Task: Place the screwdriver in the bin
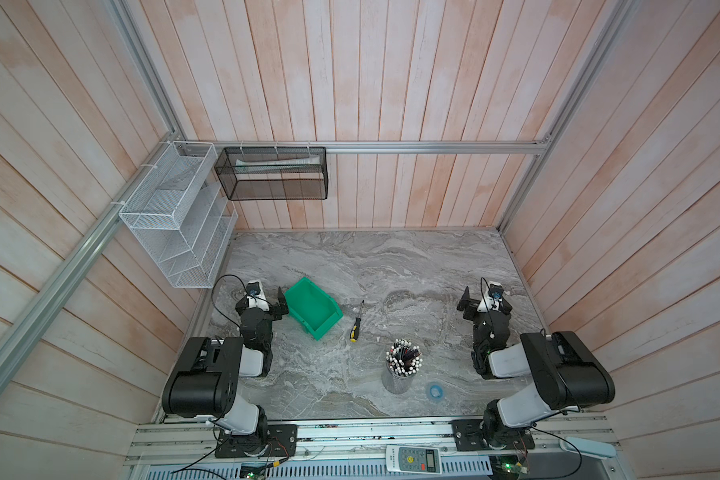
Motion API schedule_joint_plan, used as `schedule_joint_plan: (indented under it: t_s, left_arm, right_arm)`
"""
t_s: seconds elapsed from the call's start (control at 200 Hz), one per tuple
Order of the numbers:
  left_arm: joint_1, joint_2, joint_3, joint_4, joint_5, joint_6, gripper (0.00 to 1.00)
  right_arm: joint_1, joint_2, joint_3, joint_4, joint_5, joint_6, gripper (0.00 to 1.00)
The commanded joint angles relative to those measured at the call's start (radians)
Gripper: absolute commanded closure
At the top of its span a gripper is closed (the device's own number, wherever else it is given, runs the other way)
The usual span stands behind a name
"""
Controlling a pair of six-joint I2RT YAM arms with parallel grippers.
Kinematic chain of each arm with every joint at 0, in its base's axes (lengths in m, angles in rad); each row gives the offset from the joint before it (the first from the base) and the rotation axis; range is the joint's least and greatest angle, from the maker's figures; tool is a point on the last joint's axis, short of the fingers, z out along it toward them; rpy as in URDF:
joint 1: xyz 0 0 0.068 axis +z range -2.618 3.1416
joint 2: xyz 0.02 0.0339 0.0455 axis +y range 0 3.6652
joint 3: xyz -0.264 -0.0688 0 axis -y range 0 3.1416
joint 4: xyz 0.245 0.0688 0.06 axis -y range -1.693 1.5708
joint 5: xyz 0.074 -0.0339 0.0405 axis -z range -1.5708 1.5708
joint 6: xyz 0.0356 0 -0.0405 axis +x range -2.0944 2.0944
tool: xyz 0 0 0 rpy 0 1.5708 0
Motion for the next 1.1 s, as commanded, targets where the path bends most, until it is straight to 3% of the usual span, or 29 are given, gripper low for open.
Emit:
schedule_joint_plan:
  t_s: [0.0,0.03,0.25,0.285,0.32,0.38,0.445,0.58,0.625,0.71,0.78,0.86,0.975,1.095]
  left_arm:
    - [-0.001,-0.019,0.01,0.004,-0.038,-0.017,0.0]
    - [-0.005,-0.031,0.0,0.008,-0.084,-0.031,0.0]
    - [-0.007,-0.08,-0.032,0.02,-0.049,-0.021,0.0]
    - [-0.023,-0.095,-0.033,0.035,-0.107,0.0,0.0]
    - [-0.054,-0.147,-0.016,-0.042,-0.173,0.007,0.0]
    - [-0.061,-0.253,0.039,-0.233,-0.173,0.001,0.0]
    - [-0.071,-0.314,0.057,-0.277,-0.184,-0.032,0.0]
    - [-0.081,-0.406,0.089,-0.434,-0.223,-0.2,0.0]
    - [-0.082,-0.445,0.098,-0.504,-0.223,-0.263,0.0]
    - [-0.083,-0.516,0.082,-0.564,-0.193,-0.43,0.0]
    - [-0.082,-0.553,0.075,-0.586,-0.098,-0.536,0.0]
    - [-0.096,-0.584,0.149,-0.746,0.003,-0.563,0.0]
    - [-0.122,-0.598,0.265,-0.939,0.141,-0.519,0.0]
    - [-0.167,-0.598,0.355,-1.094,0.189,-0.504,0.0]
  right_arm:
    - [0.004,-0.002,0.005,0.004,0.005,0.007,0.02]
    - [0.005,-0.004,0.004,0.006,0.007,0.005,0.02]
    - [0.037,-0.037,-0.002,-0.003,0.063,-0.014,0.02]
    - [0.039,-0.044,-0.005,0.003,0.064,-0.019,0.01]
    - [0.046,-0.059,-0.001,-0.01,0.09,-0.022,0.02]
    - [0.061,-0.122,0.03,-0.129,0.178,0.01,0.02]
    - [0.062,-0.16,0.023,-0.149,0.223,0.023,0.02]
    - [0.074,-0.216,0.067,-0.274,0.421,0.105,0.02]
    - [0.078,-0.243,0.111,-0.402,0.511,0.168,0.02]
    - [0.085,-0.32,0.196,-0.686,0.57,0.287,0.02]
    - [0.086,-0.371,0.194,-0.741,0.514,0.338,0.02]
    - [0.085,-0.4,0.203,-0.738,0.357,0.292,0.02]
    - [0.096,-0.361,0.417,-1.025,0.188,0.305,0.02]
    - [0.127,-0.255,0.65,-1.302,0.037,0.288,0.01]
